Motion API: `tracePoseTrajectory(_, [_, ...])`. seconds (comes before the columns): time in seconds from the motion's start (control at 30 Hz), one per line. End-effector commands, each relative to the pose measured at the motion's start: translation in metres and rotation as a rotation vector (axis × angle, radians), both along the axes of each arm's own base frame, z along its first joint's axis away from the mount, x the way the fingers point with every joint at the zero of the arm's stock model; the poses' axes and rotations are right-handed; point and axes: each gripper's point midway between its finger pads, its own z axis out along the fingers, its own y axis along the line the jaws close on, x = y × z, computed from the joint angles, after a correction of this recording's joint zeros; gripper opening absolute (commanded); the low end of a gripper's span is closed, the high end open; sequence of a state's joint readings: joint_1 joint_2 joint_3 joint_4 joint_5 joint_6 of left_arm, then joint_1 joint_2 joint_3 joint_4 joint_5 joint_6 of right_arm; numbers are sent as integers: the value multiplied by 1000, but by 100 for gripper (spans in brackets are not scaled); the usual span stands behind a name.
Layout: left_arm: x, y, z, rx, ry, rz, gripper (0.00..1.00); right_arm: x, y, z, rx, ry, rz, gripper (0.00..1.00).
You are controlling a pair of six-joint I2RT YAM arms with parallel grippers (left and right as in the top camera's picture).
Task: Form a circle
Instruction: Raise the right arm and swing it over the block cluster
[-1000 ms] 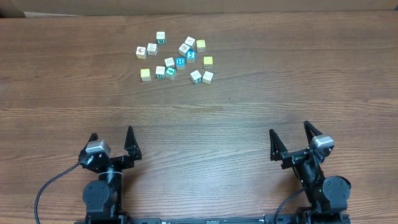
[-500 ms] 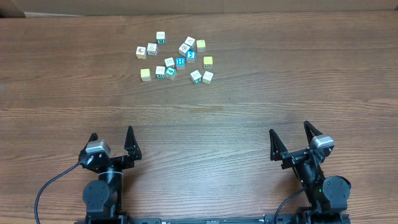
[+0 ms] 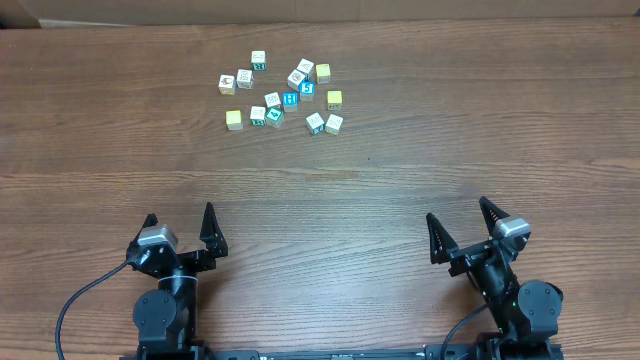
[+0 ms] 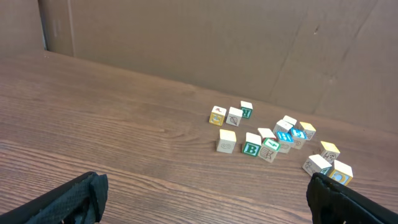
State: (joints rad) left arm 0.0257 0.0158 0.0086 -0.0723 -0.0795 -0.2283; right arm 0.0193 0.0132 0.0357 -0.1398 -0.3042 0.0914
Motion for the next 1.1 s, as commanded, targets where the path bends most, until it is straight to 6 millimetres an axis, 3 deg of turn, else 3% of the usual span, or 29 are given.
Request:
tracePoseTrajectory(0.0, [0,-1,1,23,-6,-8,99,-10,1,47,17,-74,10,100])
tracePoseTrajectory(0.23, [0,-1,1,23,-6,-8,100,-22,1,108,17,-82,11,100])
tracePoseTrajectory(0.5, [0,-1,1,23,-6,-8,99,-10,1,184,16,32,11,100])
tracePoseTrajectory(0.63, [0,-2,1,22,-6,-9,100,8,3,230,4,123,24,100])
tracePoseTrajectory(0.73, [0,-1,1,22,-6,-8,100,24,7,253,-15,216,46,100])
tracePoseTrajectory(0.93, [0,-2,1,22,-6,-9,100,65,10,283,-33,389,69,100])
tracePoseTrajectory(1.07, [0,-2,1,22,-6,-9,100,92,13,292,-49,474,94,100])
